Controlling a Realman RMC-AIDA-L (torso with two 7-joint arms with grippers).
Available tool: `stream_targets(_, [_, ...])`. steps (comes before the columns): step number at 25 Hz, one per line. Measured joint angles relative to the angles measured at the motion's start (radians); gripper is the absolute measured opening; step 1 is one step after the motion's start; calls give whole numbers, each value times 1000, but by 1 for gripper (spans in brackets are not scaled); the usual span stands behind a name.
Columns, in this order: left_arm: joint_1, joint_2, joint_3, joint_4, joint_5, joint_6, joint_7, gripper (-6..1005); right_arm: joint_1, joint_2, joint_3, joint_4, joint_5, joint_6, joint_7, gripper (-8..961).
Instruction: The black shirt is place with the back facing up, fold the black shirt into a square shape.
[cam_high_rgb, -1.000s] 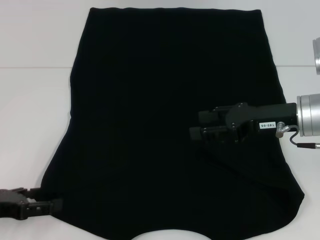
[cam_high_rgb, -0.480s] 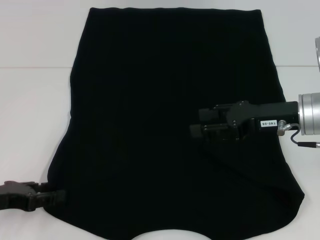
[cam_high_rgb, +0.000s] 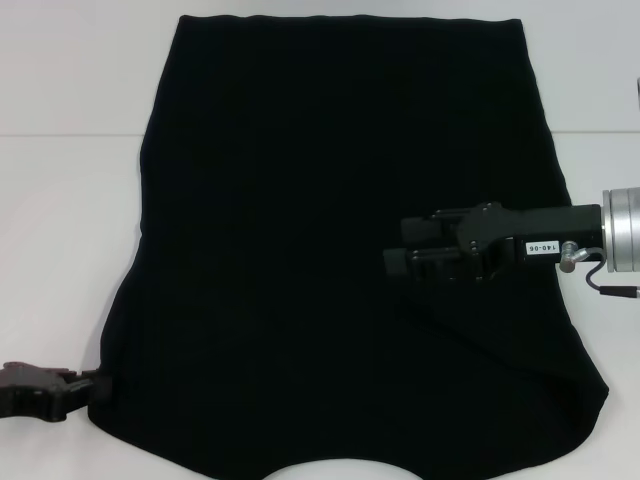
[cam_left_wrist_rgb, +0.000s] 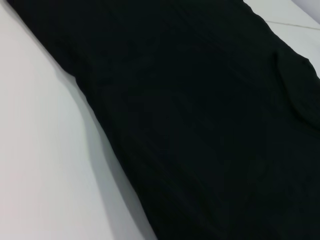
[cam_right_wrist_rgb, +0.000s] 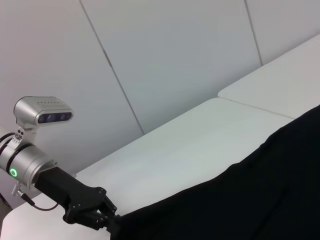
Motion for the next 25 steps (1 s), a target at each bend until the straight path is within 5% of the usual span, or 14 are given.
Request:
stream_targets(6, [-6, -2, 2, 6, 0, -1, -4, 163, -2, -4, 0, 0, -5, 0, 32, 734])
stream_targets(10, [-10, -6, 3, 20, -5, 19, -11, 88, -13, -26, -8, 0, -30, -6, 119, 733])
stream_targets(16, [-14, -9, 2, 28, -10, 31, -13, 19, -95, -99, 5, -9, -62, -139, 296, 730])
stream_targets(25, [-11, -14, 2, 27, -11, 28, -20, 19, -225, -178, 64, -25, -85, -226, 404, 728])
